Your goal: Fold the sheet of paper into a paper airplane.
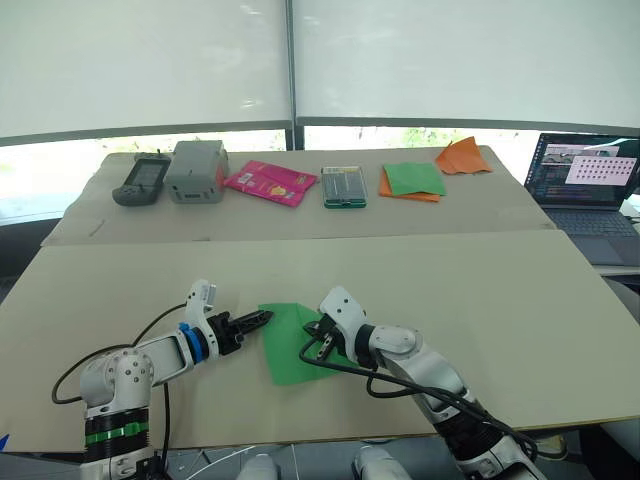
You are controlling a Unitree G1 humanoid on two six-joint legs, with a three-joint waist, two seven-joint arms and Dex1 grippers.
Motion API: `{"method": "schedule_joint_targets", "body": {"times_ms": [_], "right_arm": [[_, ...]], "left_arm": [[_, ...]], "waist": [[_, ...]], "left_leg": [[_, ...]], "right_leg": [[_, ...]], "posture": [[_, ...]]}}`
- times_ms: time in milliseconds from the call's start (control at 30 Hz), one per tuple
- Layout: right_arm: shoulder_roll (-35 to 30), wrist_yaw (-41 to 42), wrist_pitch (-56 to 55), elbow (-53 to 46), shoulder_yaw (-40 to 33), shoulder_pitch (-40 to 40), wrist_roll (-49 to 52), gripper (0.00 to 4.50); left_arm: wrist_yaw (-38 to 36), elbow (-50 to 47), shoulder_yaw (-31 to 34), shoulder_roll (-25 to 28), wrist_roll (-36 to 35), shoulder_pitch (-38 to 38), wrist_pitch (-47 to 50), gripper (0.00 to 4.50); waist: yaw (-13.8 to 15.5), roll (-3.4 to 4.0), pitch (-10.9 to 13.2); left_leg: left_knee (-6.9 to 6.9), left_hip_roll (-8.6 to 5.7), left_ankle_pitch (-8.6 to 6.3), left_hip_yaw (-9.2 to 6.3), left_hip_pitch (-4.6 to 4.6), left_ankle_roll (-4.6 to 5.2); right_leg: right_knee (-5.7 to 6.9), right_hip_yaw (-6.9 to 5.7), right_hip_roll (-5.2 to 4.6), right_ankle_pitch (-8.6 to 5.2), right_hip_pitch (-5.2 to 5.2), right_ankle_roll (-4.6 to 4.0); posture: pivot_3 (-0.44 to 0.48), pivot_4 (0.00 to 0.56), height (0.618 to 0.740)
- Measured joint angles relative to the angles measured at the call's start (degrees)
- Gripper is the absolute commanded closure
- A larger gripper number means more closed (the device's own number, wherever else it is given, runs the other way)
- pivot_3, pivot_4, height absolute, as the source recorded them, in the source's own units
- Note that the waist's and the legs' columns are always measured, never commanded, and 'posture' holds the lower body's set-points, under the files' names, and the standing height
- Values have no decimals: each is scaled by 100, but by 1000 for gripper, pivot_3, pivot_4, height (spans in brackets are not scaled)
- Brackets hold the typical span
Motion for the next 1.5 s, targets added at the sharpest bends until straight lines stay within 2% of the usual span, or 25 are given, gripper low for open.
{"method": "schedule_joint_targets", "body": {"times_ms": [133, 367, 400, 567, 733, 833, 1033, 1233, 1500], "right_arm": [[-15, -30, 21, 0, -7, 0, 0, 4500], [-30, -33, 82, -57, -13, 3, 2, 4500], [-31, -33, 85, -60, -15, 3, 2, 4500], [-45, -35, 104, -73, -43, 9, 4, 4500], [-86, -37, 118, -124, -86, 37, 8, 4500], [-84, -39, 126, -127, -89, 40, 13, 4500], [-73, -65, 168, -141, -114, 43, 16, 4500], [-65, -96, 213, -169, -116, 52, 17, 4500], [-66, -171, 296, -288, -125, 130, 25, 4500]], "left_arm": [[167, -22, -71, -75, 20, -57, -37, 2053], [307, -72, -408, -131, 163, -43, -257, 4292], [298, -71, -474, -129, 196, -37, -288, 4463], [96, -176, -876, 64, 473, 76, -782, 4463], [-272, -843, -1695, 440, 1242, 361, -2000, 4463], [-584, -1191, -2243, 923, 1846, 444, -2803, 4463], [-926, -1169, -3079, 1320, 2850, 690, -3917, 4463], [-1100, -827, -3582, 1494, 3805, 597, -5015, 4463], [-1455, -681, -3768, 1641, 4318, 552, -5554, 4463]], "waist": [[18, 2, -1], [15, 1, -1], [11, 1, -1], [9, 0, 0], [15, -1, 3], [7, 2, 4], [11, 7, 8], [16, 10, 8], [15, 11, 7]], "left_leg": [[0, -1, -6, 0, 0, -15], [1, -2, -12, 0, -2, -32], [1, -2, -12, 0, -3, -32], [-1, -2, -13, 0, -2, -33], [-2, -2, -21, 1, -7, -48], [-4, -2, -22, 2, -6, -49], [-6, -1, -22, 7, -7, -48], [-6, -1, -22, 9, -6, -48], [-8, -1, -14, 11, -6, -33]], "right_leg": [[0, 0, 0, 0, 1, 0], [-2, 0, -1, 0, -1, 0], [-2, 0, -1, 0, -1, 0], [-3, 0, -1, 0, -2, -1], [-7, 0, -3, -1, -6, -2], [-11, 1, -4, -2, -6, -5], [-12, 2, -8, -3, -9, -6], [-13, 2, -9, -3, -10, -7], [-13, 2, -11, -4, -9, -7]], "posture": [[0, 150, 740], [0, 150, 740], [0, 150, 740], [0, 150, 740], [0, 150, 740], [0, 150, 740], [0, 150, 740], [0, 150, 740], [0, 150, 740]]}}
